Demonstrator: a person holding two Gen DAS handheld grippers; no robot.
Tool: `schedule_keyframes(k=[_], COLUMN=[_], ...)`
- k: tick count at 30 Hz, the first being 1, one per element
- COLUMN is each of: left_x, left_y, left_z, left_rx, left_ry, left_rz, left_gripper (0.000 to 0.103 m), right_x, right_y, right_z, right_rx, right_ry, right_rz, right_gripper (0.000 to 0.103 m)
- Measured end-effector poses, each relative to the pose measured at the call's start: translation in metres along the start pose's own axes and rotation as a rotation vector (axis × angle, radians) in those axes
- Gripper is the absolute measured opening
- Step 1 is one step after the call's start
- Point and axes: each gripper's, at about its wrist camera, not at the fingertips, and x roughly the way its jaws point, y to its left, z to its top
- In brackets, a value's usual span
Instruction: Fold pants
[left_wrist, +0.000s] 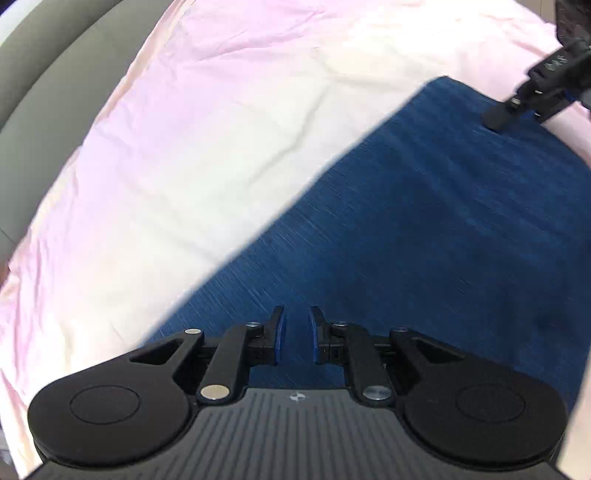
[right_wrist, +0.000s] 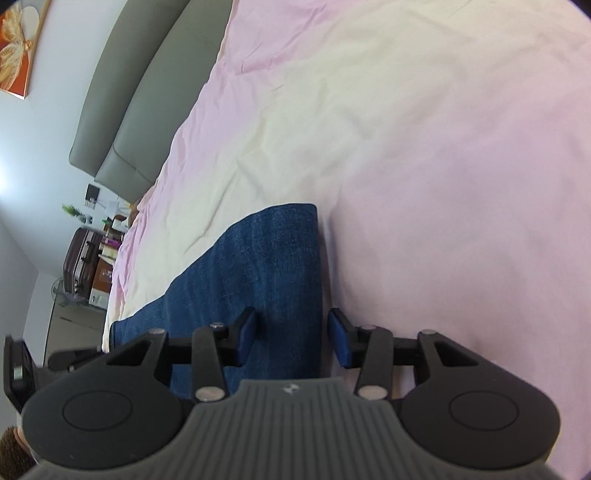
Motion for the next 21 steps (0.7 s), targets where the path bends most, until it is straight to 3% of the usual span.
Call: schedule_keyframes(k=[5,11,15,19,21], left_x=[0.028,0.057,0.052,0.022,0.005], left_y=[0.008,0.014,0.009,0.002,-0.005], left_z=[0.028,0.04,0.035,0.022,0.009], left_rx=[0.001,-0.035,-0.016,0.015,0.042], left_ry=[0.001,0.019,0.007,-0.007,-0.023], left_rz=[0.021,0.016,0.062,0.052,0.039], left_gripper=[0.018,0.017,0.017,0.018,0.018], right_x=[0.01,-0.013,-0.026,-0.027,-0.025], right_y=[-0.007,0.002,0.033,0.043,0.037], right_z=[0.004,0.005,0.007,0.004,-0.004], right_rx=[0.013,0.004,-0.051,-0.102,-0.093], right_ry=[0.022,0.012,0.002,0.025,0.039], right_rz=[0.044,0.126,0.164,0.071,0.034], right_gripper=[0.028,0.012,0.012,0.029,0.03])
